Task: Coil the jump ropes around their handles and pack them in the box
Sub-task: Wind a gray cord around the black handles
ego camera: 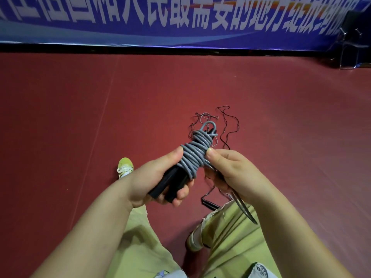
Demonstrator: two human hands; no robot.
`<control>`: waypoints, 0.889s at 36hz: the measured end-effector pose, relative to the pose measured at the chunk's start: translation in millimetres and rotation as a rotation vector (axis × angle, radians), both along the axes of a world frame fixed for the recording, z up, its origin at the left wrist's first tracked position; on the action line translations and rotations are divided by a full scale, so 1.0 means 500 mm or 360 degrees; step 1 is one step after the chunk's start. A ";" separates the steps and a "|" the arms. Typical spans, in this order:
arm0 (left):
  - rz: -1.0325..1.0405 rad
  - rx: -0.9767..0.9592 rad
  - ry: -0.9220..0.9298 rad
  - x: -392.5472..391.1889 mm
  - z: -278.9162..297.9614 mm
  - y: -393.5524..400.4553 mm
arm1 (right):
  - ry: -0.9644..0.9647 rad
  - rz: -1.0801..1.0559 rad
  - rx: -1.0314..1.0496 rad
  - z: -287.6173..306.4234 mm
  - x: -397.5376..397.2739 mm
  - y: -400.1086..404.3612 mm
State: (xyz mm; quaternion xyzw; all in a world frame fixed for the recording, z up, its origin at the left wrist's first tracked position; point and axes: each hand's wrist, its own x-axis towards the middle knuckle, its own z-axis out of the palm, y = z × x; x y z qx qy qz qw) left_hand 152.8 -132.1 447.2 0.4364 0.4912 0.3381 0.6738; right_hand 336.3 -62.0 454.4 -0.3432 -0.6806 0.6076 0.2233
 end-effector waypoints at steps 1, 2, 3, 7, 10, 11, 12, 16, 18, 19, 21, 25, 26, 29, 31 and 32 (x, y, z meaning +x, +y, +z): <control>0.0022 0.0015 0.0039 0.002 0.001 0.000 | 0.0017 -0.0040 -0.0028 -0.002 -0.003 -0.001; 0.0039 0.0030 0.0061 0.002 0.002 0.000 | 0.0041 -0.0076 -0.0063 -0.003 -0.005 -0.001; 0.0052 0.0041 0.0058 0.004 0.003 0.000 | 0.0075 -0.0110 -0.0114 -0.003 -0.008 -0.003; 0.0087 0.0066 -0.0110 0.006 -0.001 0.003 | 0.0154 -0.0219 -0.0207 -0.005 -0.018 -0.010; 0.0117 0.0060 -0.0090 0.008 -0.003 0.002 | 0.0097 -0.0303 -0.0134 -0.011 -0.023 -0.012; 0.0127 0.0050 -0.0047 0.010 -0.002 0.000 | 0.0066 -0.0330 -0.0107 -0.013 -0.024 -0.012; 0.0147 0.0054 0.0007 0.012 0.001 -0.002 | 0.0030 -0.0352 -0.0076 -0.016 -0.024 -0.011; 0.0235 0.0119 0.0180 0.022 0.011 -0.009 | -0.0095 -0.0366 -0.0026 -0.022 -0.025 -0.008; 0.0289 0.0156 0.0261 0.023 0.016 -0.008 | -0.0073 -0.0309 -0.0093 -0.024 -0.025 -0.007; 0.0306 0.0168 0.0317 0.023 0.017 -0.006 | -0.0049 -0.0263 -0.0135 -0.026 -0.024 -0.007; 0.0315 0.0201 0.0455 0.018 0.013 -0.001 | -0.0025 -0.0171 -0.0194 -0.029 -0.022 -0.009; 0.0336 0.0294 0.0723 0.004 0.001 0.002 | -0.0033 -0.0104 -0.0249 -0.026 -0.016 -0.011; 0.0349 0.0333 0.0823 0.003 -0.001 0.003 | -0.0055 -0.0097 -0.0237 -0.025 -0.015 -0.012; 0.0381 0.0350 0.1141 0.003 -0.004 0.007 | -0.0172 -0.0082 -0.0188 -0.020 -0.014 -0.012; 0.0414 0.0336 0.1236 0.006 -0.004 0.006 | -0.0288 -0.0108 -0.0150 -0.019 -0.014 -0.012; 0.0426 0.0337 0.1276 0.010 -0.003 0.005 | -0.0338 -0.0115 -0.0131 -0.018 -0.013 -0.012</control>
